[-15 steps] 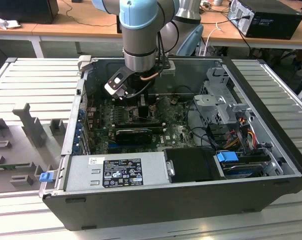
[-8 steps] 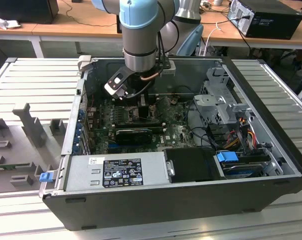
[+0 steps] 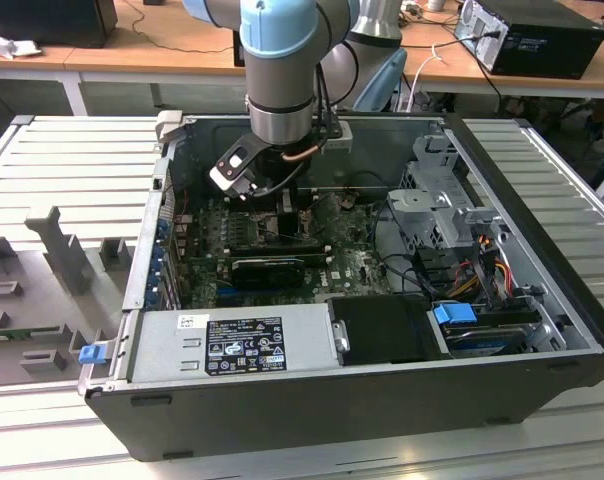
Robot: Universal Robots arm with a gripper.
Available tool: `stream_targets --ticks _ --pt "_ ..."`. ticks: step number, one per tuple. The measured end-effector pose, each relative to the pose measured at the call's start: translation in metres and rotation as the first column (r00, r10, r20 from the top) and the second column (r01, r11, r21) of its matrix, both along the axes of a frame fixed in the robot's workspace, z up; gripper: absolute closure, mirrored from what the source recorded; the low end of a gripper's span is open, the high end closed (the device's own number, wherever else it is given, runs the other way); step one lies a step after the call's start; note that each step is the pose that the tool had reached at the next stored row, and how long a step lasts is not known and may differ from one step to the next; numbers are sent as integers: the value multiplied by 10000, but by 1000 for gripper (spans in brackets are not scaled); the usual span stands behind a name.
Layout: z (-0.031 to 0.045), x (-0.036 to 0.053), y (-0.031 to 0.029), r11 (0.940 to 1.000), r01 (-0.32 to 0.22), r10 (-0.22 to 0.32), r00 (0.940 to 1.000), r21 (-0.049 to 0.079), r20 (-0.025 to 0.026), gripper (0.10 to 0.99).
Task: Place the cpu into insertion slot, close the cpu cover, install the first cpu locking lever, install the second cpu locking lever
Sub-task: 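Place the cpu into insertion slot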
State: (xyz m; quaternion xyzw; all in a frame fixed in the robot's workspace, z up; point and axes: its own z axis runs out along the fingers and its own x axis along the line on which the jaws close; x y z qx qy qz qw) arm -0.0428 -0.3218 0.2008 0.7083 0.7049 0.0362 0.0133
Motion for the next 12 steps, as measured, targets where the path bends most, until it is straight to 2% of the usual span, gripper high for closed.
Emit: stream_targets --ticks 6,9,10,12 --pt "105 0 0 10000 0 0 10000 0 1 490" --pt "120 0 -4 10000 0 0 10000 0 0 678" --pt "124 0 -5 10000 0 0 10000 -1 1 678" --pt "138 0 -5 10000 0 0 10000 -3 0 800"
